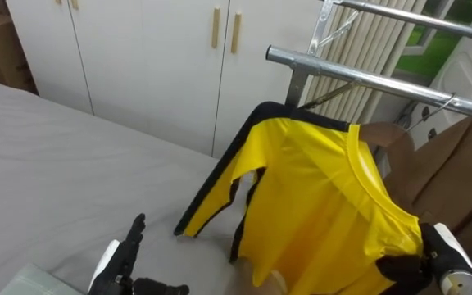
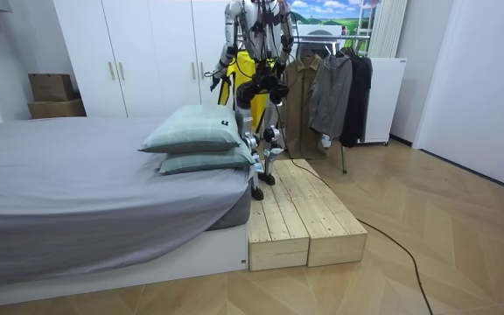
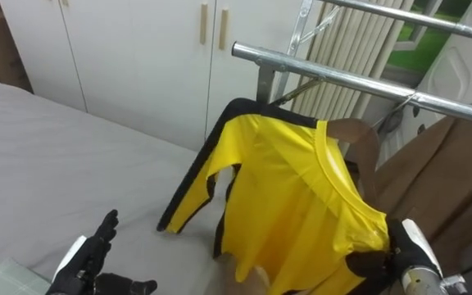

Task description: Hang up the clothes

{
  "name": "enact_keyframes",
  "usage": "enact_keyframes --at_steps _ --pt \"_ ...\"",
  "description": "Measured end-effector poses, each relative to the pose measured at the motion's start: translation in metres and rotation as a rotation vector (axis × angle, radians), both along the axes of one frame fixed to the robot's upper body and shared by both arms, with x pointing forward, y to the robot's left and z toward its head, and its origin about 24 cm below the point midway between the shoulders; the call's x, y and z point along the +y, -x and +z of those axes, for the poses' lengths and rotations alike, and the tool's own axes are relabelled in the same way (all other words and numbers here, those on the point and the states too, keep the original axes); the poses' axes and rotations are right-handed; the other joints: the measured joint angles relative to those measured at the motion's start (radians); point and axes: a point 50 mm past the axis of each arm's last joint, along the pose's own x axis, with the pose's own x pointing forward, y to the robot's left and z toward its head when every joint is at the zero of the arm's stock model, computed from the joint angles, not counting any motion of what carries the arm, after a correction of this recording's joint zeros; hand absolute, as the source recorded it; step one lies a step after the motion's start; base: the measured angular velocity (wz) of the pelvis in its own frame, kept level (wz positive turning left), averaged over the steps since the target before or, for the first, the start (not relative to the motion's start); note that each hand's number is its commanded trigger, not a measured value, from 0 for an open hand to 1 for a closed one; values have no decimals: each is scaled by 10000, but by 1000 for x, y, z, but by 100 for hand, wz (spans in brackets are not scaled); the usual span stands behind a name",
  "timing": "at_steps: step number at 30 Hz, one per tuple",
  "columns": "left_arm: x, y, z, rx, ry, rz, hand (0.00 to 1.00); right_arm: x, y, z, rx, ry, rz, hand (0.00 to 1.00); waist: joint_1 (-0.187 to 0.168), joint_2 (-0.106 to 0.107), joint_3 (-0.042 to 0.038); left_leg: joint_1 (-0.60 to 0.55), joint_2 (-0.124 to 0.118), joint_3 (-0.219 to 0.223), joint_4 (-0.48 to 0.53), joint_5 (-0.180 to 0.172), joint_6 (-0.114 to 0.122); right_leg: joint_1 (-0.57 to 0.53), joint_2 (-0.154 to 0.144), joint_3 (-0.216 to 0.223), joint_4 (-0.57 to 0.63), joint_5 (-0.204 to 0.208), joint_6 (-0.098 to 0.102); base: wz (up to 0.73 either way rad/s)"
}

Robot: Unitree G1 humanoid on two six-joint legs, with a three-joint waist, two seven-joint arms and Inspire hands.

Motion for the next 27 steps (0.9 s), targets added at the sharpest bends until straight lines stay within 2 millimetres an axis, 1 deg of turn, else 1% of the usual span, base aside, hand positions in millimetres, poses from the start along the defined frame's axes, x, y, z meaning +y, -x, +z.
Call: enact_keyframes --at_steps 4,5,6,7,12,17,21,27 --pt "1 2 -3 163 -38 67 0 -1 1 0 -83 178 -112 100 19 3 2 -12 -2 -46 0 0 0 -9 -2 -4 -4 -5 5 0" --pt "1 2 -4 194 -46 70 0 -1 1 0 -96 203 -127 75 19 3 2 -14 -2 -52 0 0 0 -10 -2 -4 -5 -6 5 0" --pt "2 3 -5 223 -55 73 0 -1 1 0 -108 238 -151 64 19 3 2 -19 -2 -60 0 0 0 -13 -2 -6 -6 -7 4 0" --pt "2 3 -5 224 -59 73 0 -1 1 0 -121 261 -179 0 20 3 2 -22 -2 -65 1 0 0 -15 -2 -8 -6 -7 4 0" --pt "2 3 -5 250 -102 11 0 0 2 -1 -106 626 -67 0 15 2 1 -17 -3 -53 2 0 0 -15 -3 -10 -3 -8 3 0" --pt "-1 8 -13 704 -131 -122 0 2 4 -4 -53 914 12 0 20 12 6 -6 -8 -40 17 0 1 -4 -9 -34 10 -7 2 0" --pt "-4 7 -14 723 -140 -269 0 2 5 -4 -108 1312 44 0 19 33 18 -11 -12 -41 27 0 1 -7 -16 -30 23 -8 2 0" --pt "-5 7 -14 712 -143 -287 0 1 5 -4 -233 1467 -98 0 18 62 23 -37 -10 -46 31 0 1 -22 -16 -30 19 -11 8 0"
